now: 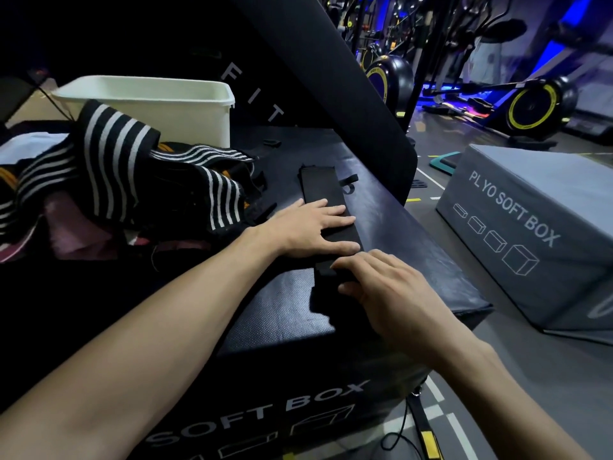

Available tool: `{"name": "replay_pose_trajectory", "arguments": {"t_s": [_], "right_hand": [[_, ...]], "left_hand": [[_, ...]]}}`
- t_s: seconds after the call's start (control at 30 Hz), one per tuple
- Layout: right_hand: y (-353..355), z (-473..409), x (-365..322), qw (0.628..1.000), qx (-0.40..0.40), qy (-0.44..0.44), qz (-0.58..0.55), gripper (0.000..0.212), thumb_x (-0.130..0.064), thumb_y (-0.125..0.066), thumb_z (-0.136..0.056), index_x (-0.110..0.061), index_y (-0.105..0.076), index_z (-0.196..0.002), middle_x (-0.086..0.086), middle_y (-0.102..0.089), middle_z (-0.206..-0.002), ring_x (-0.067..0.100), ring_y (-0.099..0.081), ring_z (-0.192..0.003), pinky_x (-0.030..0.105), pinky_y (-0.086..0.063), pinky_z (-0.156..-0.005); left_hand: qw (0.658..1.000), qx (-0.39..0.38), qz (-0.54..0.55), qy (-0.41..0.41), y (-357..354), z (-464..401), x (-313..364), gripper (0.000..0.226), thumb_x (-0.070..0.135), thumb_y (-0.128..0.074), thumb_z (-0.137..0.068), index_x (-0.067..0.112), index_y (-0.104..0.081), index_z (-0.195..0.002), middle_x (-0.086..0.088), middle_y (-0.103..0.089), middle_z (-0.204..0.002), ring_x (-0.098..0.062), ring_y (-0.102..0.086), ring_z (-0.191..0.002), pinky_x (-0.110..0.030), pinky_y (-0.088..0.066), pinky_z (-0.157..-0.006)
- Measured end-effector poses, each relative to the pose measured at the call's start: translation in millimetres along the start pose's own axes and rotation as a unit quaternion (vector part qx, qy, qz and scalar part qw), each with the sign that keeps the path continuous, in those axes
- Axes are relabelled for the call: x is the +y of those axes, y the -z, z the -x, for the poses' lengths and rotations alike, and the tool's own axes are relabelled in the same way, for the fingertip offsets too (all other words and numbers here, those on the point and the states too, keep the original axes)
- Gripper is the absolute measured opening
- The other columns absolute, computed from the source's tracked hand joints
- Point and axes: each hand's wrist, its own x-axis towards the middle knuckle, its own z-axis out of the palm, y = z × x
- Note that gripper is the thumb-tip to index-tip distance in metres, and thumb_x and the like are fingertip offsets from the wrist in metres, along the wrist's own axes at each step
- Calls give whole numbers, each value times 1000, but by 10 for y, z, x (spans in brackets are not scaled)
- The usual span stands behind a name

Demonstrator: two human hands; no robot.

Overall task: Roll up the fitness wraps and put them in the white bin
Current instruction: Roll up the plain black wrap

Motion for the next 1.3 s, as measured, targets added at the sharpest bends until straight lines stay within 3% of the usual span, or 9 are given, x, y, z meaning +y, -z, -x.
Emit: {"name": "replay_pose_trajectory", "arguments": {"t_s": [0.13, 0.27, 0.53, 0.67, 0.8, 0.93, 1.07, 1.2, 1.3], "right_hand": [[54, -75, -34, 998, -44, -40, -25, 38, -42, -40, -99, -18, -67, -111, -2, -70, -101, 23, -62, -93, 37, -51, -77], [58, -138, -23, 990, -76, -85, -78, 29, -33, -43, -106, -15, -64, -116, 1, -61, -118, 25, -50, -103, 41, -42, -91], [60, -254, -2, 988, -94, -105, -66, 21, -23, -47, -107, -23, -67, -116, -2, -55, -109, 23, -45, -104, 44, -38, -91], [50, -309, 6, 987, -50, -112, -108, 37, -35, -41, -99, -24, -69, -122, -3, -66, -105, 22, -54, -101, 43, -40, -88], [-27, -326, 27, 985, 12, -118, -124, 23, -35, -49, -94, -21, -64, -106, -11, -63, -85, 25, -61, -88, 49, -46, -83], [-88, -348, 47, 990, 61, -107, -73, 25, -42, -52, -95, -23, -68, -93, -7, -62, -101, 26, -54, -91, 44, -45, -77], [-108, -326, 34, 993, 95, -69, -21, 34, -43, -50, -95, -17, -71, -87, -2, -66, -96, 29, -57, -84, 45, -52, -70], [-54, -199, 44, 998, 29, -50, 20, 44, -56, -61, -87, -25, -72, -116, -7, -66, -104, 25, -60, -96, 39, -53, -76], [-55, -172, 46, 998, 5, -34, 48, 59, -44, -69, -79, -20, -64, -133, -2, -68, -111, 27, -65, -101, 39, -56, -77]], "left_hand": [[1000, 2, 11, 2, -8, 0, 8, 73, 82, -42, -87, 53, -31, -154, 21, -18, -168, -9, -6, -158, -47, -3, -129], [1000, 4, 8, -4, -18, -16, -13, 68, 78, -41, -91, 52, -31, -154, 20, -17, -168, -11, -6, -158, -47, -3, -129], [1000, 0, 5, -11, -19, -31, -34, 62, 67, -45, -96, 51, -30, -155, 18, -16, -169, -12, -6, -158, -48, -2, -128], [1000, -4, 0, -14, -12, -51, -41, 62, 63, -47, -97, 50, -28, -156, 17, -15, -170, -15, -5, -158, -49, -1, -128], [1000, -10, -6, -17, -12, -77, -54, 62, 58, -50, -99, 50, -27, -156, 15, -14, -170, -16, -4, -159, -51, -1, -127], [1000, -12, -3, -20, -10, -84, -59, 64, 51, -52, -97, 50, -27, -156, 15, -14, -170, -16, -4, -159, -51, 0, -127], [1000, -4, -1, -20, -25, -87, -72, 63, 57, -50, -97, 52, -26, -155, 16, -15, -170, -15, -4, -158, -52, 0, -127], [1000, -1, 4, -17, -34, -92, -78, 62, 61, -48, -98, 51, -28, -155, 17, -15, -170, -14, -2, -158, -51, 3, -127], [1000, 1, 3, -18, -37, -103, -86, 59, 56, -48, -100, 50, -27, -156, 16, -15, -170, -15, -3, -159, -52, 2, -127]]}}
